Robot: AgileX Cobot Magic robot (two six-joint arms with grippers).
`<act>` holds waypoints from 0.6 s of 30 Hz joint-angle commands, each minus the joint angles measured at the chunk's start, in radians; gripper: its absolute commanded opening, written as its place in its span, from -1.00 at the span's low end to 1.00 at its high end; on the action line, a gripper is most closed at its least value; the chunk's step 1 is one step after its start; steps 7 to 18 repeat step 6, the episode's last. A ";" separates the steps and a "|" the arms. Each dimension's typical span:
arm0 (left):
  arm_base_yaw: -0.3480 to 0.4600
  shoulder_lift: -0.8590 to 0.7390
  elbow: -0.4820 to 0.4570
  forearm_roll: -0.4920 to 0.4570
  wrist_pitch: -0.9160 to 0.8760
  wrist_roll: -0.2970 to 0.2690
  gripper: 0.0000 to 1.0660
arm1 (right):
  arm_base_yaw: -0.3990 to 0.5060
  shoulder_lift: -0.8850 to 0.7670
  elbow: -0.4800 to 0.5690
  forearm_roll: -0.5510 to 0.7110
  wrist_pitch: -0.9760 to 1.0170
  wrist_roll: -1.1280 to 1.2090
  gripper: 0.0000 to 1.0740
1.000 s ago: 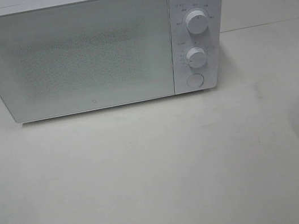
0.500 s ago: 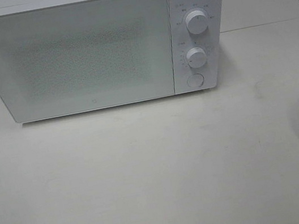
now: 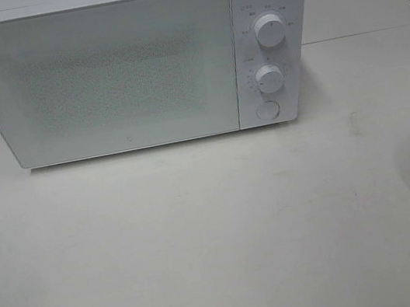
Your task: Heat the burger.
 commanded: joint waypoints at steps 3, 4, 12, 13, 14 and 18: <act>0.002 -0.027 0.004 -0.005 -0.006 -0.008 0.81 | -0.007 -0.019 -0.001 -0.007 -0.007 -0.007 0.42; 0.002 -0.027 0.004 -0.005 -0.006 -0.008 0.81 | -0.007 -0.019 -0.001 -0.007 -0.007 -0.007 0.42; 0.002 -0.027 0.004 -0.005 -0.006 -0.008 0.81 | -0.007 -0.019 -0.001 -0.007 -0.007 -0.007 0.42; 0.002 -0.027 0.004 -0.005 -0.006 -0.008 0.81 | -0.007 -0.019 -0.001 -0.007 -0.007 -0.007 0.42; 0.002 -0.027 0.004 -0.005 -0.006 -0.008 0.81 | -0.007 -0.019 -0.001 -0.007 -0.007 -0.007 0.42; 0.002 -0.027 0.004 -0.005 -0.006 -0.008 0.81 | -0.007 -0.019 -0.001 -0.007 -0.007 -0.007 0.42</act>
